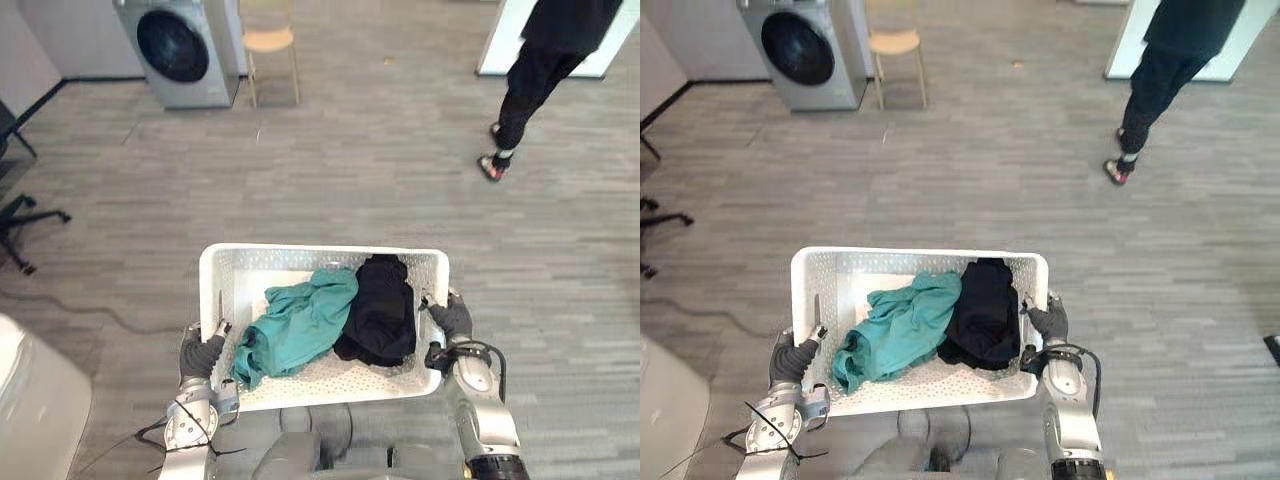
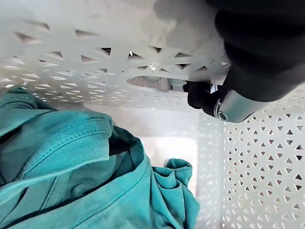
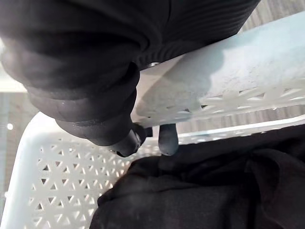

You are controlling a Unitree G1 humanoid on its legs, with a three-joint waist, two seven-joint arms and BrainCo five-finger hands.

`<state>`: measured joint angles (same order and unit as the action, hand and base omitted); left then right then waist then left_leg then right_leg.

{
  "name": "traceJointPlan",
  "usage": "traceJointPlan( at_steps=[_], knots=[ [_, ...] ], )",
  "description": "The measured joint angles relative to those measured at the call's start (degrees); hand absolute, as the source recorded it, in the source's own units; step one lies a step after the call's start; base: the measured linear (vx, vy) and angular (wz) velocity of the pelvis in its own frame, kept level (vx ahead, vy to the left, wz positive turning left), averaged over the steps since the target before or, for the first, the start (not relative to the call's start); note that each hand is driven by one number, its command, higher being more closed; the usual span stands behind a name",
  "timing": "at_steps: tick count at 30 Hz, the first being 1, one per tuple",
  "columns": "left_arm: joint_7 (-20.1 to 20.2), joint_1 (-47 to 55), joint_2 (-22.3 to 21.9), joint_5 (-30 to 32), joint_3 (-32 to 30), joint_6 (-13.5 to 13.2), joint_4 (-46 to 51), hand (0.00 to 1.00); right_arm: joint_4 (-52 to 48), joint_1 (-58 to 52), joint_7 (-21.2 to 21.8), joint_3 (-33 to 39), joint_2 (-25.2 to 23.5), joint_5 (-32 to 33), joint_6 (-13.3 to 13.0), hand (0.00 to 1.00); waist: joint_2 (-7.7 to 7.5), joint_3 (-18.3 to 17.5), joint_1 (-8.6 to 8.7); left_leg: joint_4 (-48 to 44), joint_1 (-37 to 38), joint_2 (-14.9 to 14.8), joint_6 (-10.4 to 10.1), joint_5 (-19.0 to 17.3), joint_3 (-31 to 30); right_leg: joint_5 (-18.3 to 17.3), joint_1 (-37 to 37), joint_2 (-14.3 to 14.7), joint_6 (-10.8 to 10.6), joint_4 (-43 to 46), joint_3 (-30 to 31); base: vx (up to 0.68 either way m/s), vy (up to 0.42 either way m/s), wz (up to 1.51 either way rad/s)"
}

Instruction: Pick up the laundry basket with both hands and put the clothes into the washing machine.

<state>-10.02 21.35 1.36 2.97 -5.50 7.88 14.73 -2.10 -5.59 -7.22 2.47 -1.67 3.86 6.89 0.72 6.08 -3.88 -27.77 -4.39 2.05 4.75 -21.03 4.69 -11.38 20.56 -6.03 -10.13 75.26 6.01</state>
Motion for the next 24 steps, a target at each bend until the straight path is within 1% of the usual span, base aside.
traceJointPlan(
  at_steps=[1, 2, 3, 4, 5, 6, 7, 8, 9, 10, 11, 12, 13, 14, 15, 16, 17, 18, 19, 20, 21, 22, 23, 24],
  knots=[
    [0.0, -0.5, 0.0, 0.0, 0.2, -0.1, 0.8, 1.0, -2.4, -1.0, -0.1, 0.1, -0.1, 0.0, 0.0, 1.0, 0.19, -0.1, 0.7, 3.5, 3.4, -1.0, -0.1, 0.0, -1.0, -0.9, 2.0, 0.0, 1.1, -4.1, -4.1, 0.38, 0.022, 0.19],
    [0.0, -0.6, 0.1, 0.0, 0.2, -0.3, 1.2, 1.0, -3.9, -1.7, -0.1, 0.2, -0.2, 0.0, 0.0, 1.0, 0.24, 0.0, 1.48, 4.9, 4.8, -1.2, -0.3, -0.2, -1.8, -1.2, 2.9, 0.0, 1.6, -7.2, -5.9, 0.59, -0.011, 0.3],
    [0.0, -1.8, 0.2, -0.1, 0.7, -0.3, 1.4, 1.0, -6.9, -2.9, 0.0, 1.2, -0.7, 0.0, 0.0, 1.0, 0.13, 0.0, 2.0, 7.7, 8.5, -2.1, -1.3, -0.7, -3.0, -1.6, 3.9, 0.0, 2.4, -17.7, -9.8, 0.51, -0.04, 0.3],
    [0.0, -2.4, 0.2, -0.1, 1.0, -0.4, 1.4, 1.0, -7.8, -3.4, 0.0, 1.6, -0.9, 0.0, 0.0, 1.0, -0.06, -0.2, 2.06, 8.6, 9.8, -2.5, -1.9, -1.0, -3.2, -1.5, 3.9, -0.1, 2.5, -23.3, -11.4, 0.63, -0.082, 0.31],
    [0.1, -3.4, 0.6, -0.1, 1.4, -0.8, 1.4, 1.0, -9.1, -3.6, 0.0, 2.3, -1.2, 0.0, -0.2, 1.0, -0.39, -0.5, 2.05, 10.0, 12.2, -3.5, -3.5, -2.0, -3.3, -0.6, 3.8, 0.1, 3.2, -36.4, -14.0, 0.52, -0.116, 0.21],
    [0.1, -4.4, 0.9, -0.1, 1.1, -1.3, 1.4, 1.0, -9.8, -3.6, 0.0, 2.4, -1.4, 0.0, -0.7, 1.0, -0.92, -0.8, 2.2, 10.3, 13.3, -4.4, -5.6, -3.3, -3.4, 2.9, 3.6, 1.1, 4.6, -50.1, -13.9, 0.51, -0.132, 0.23],
    [0.1, -4.7, 1.0, -0.1, 0.8, -1.5, 1.2, 1.0, -9.8, -3.5, 0.0, 2.3, -1.5, 0.0, -0.9, 1.0, -1.32, -1.1, 2.76, 10.6, 14.1, -4.7, -6.7, -3.9, -3.7, 4.8, 3.7, 1.4, 5.3, -55.0, -13.4, 0.55, -0.181, 0.49],
    [0.1, -5.3, 1.1, 0.0, 0.3, -1.7, 0.5, 1.0, -9.4, -3.4, 0.0, 2.2, -1.8, 0.0, -1.1, 1.0, -1.24, -1.2, 3.85, 11.1, 16.6, -6.1, -8.4, -4.9, -5.7, 9.9, 3.5, 2.3, 6.4, -58.6, -13.6, 0.47, -0.184, 0.6],
    [0.1, -5.2, 1.1, 0.0, 0.2, -1.9, -0.2, 1.0, -8.5, -3.4, 0.0, 2.1, -1.9, 0.0, -1.2, 1.0, -0.97, -1.5, 4.41, 10.5, 17.5, -7.3, -9.2, -5.3, -6.7, 13.0, 3.0, 3.0, 7.3, -57.4, -13.8, 0.82, -0.323, 0.67],
    [0.1, -5.1, 0.4, 0.0, -0.3, -2.0, -2.1, 1.0, -6.7, -3.2, 0.0, 2.0, -1.7, 0.0, -1.3, 1.0, 0.97, -2.7, 4.45, 4.9, 16.2, -10.5, -9.7, -5.4, -9.2, 13.9, 2.3, 5.4, 9.8, -54.3, -15.6, 0.71, -0.301, 0.41],
    [0.0, -5.0, -0.4, 0.0, -0.8, -1.9, -2.5, 1.0, -6.3, -2.6, 0.1, 1.9, -1.3, -0.1, -1.2, 1.0, 2.15, -2.2, 4.38, -4.7, 12.7, -11.8, -11.2, -3.1, -10.9, 10.9, 1.8, 6.7, 11.4, -51.8, -17.1, 0.83, -0.392, 0.21],
    [0.1, -4.5, -2.9, 0.0, -2.0, -1.8, -3.2, 1.0, -6.3, -2.3, -0.1, 0.2, 1.1, 0.0, -1.2, 1.0, 4.7, -0.8, 3.96, -23.7, 5.2, -12.9, -6.4, 10.4, -11.8, 7.5, -0.9, 8.8, 13.7, -49.3, -18.3, 0.64, -0.302, -0.15],
    [0.1, -3.9, -3.7, 0.0, -2.8, -1.6, -3.5, 1.0, -6.3, -2.4, -0.3, -0.9, 2.1, 0.0, -1.0, 1.0, 5.47, -0.5, 2.82, -31.8, 1.5, -14.1, -4.2, 21.9, -10.7, 5.8, -3.9, 10.1, 14.3, -50.1, -17.2, 0.64, -0.261, -0.35],
    [0.2, -3.5, -3.4, 0.0, -3.0, -1.6, -3.5, 1.0, -6.3, -2.3, -0.4, -1.2, 2.0, 0.0, -0.9, 1.0, 5.72, -0.6, 2.03, -37.0, -0.5, -15.2, -3.3, 24.8, -9.9, 4.9, -6.3, 10.9, 14.3, -51.4, -16.3, 0.65, -0.17, -0.45],
    [0.2, -3.4, -3.3, -0.1, -2.7, -1.9, -3.5, 1.0, -5.9, -1.9, -0.6, -1.0, 1.8, 0.0, -0.9, 1.0, 5.9, -0.4, 1.53, -44.4, -5.2, -17.4, -2.0, 21.6, -8.9, 4.4, -10.5, 12.1, 14.8, -53.5, -15.6, 0.64, -0.149, -0.31],
    [0.2, -3.4, -3.0, -0.1, -2.7, -2.2, -3.5, 1.0, -5.7, -1.6, -0.7, -1.0, 1.7, 0.0, -0.9, 1.0, 5.52, -0.1, 1.29, -46.8, -7.3, -18.1, -0.7, 19.8, -8.5, 4.3, -12.8, 12.2, 15.0, -54.6, -15.1, 0.74, -0.175, -0.3],
    [0.3, -3.2, -2.4, -0.6, -2.8, -2.2, -3.5, 1.0, -4.3, -0.4, -0.7, -0.9, 1.7, 0.1, -1.0, 1.0, 4.53, 0.5, 1.16, -48.9, -11.9, -18.3, 1.1, 15.2, -7.1, 4.1, -18.1, 11.7, 15.3, -57.4, -13.5, 0.6, -0.128, -0.25],
    [0.5, -3.2, -2.4, -0.8, -2.8, -2.2, -3.5, 1.0, -3.6, 0.1, -0.6, -0.8, 1.7, 0.1, -1.1, 1.0, 4.34, 0.7, 1.0, -47.8, -13.2, -17.9, 0.3, 13.3, -6.5, 4.1, -19.8, 11.4, 15.3, -58.3, -13.2, 0.46, -0.068, -0.33],
    [0.9, -3.2, -2.3, -1.2, -2.8, -2.2, -3.5, 1.0, -2.9, 0.8, -0.3, -0.4, 1.8, 0.1, -1.1, 1.0, 4.15, 0.8, 0.7, -44.5, -14.9, -17.2, -0.6, 11.2, -5.2, 3.9, -21.9, 10.6, 15.2, -59.5, -12.3, 0.43, 0.006, -0.39],
    [1.3, -3.4, -2.4, -1.4, -2.7, -2.4, -3.6, 1.0, -1.4, 1.8, -0.1, -0.1, 2.3, 0.4, -1.7, 1.0, 3.61, 1.1, 0.01, -35.8, -16.3, -14.9, -3.2, 8.9, -3.3, 2.4, -23.9, 8.8, 14.7, -60.5, -11.3, 0.52, 0.073, -0.46],
    [1.3, -3.7, -2.5, -1.4, -2.2, -2.7, -3.6, 1.0, -0.7, 2.7, 0.0, 0.4, 2.7, 0.9, -1.9, 1.0, 3.15, 1.5, -0.07, -25.2, -17.6, -12.4, -5.2, 7.6, -1.5, -0.2, -25.5, 7.1, 13.5, -61.0, -10.5, 0.63, 0.167, -0.33],
    [1.4, -4.1, -2.5, -1.4, -2.0, -2.7, -3.9, 1.0, -0.4, 3.0, 0.1, 0.9, 2.9, 1.2, -1.9, 1.0, 3.36, 1.6, -0.02, -19.9, -18.4, -11.1, -5.6, 7.6, -0.9, -1.8, -26.4, 6.2, 12.8, -61.5, -10.5, 0.62, 0.25, -0.14],
    [1.5, -5.0, -3.1, -1.3, -1.4, -2.7, -4.6, 1.0, 1.0, 3.6, 0.3, 1.7, 3.7, 1.4, -2.4, 1.0, 4.43, 1.8, 0.14, -8.5, -19.2, -9.1, -7.3, 9.1, -0.8, -3.8, -28.3, 5.2, 10.5, -62.3, -10.5, 0.63, 0.313, -0.11],
    [1.7, -5.1, -3.5, -1.2, -1.0, -2.7, -5.4, 1.0, 3.0, 4.1, 0.8, 2.5, 3.7, 1.3, -2.9, 1.0, 4.52, 2.1, -0.29, -2.2, -18.9, -7.4, -6.4, 16.4, -0.4, -5.8, -30.2, 3.8, 9.3, -62.6, -9.5, 0.52, 0.282, -0.24]
  ],
)
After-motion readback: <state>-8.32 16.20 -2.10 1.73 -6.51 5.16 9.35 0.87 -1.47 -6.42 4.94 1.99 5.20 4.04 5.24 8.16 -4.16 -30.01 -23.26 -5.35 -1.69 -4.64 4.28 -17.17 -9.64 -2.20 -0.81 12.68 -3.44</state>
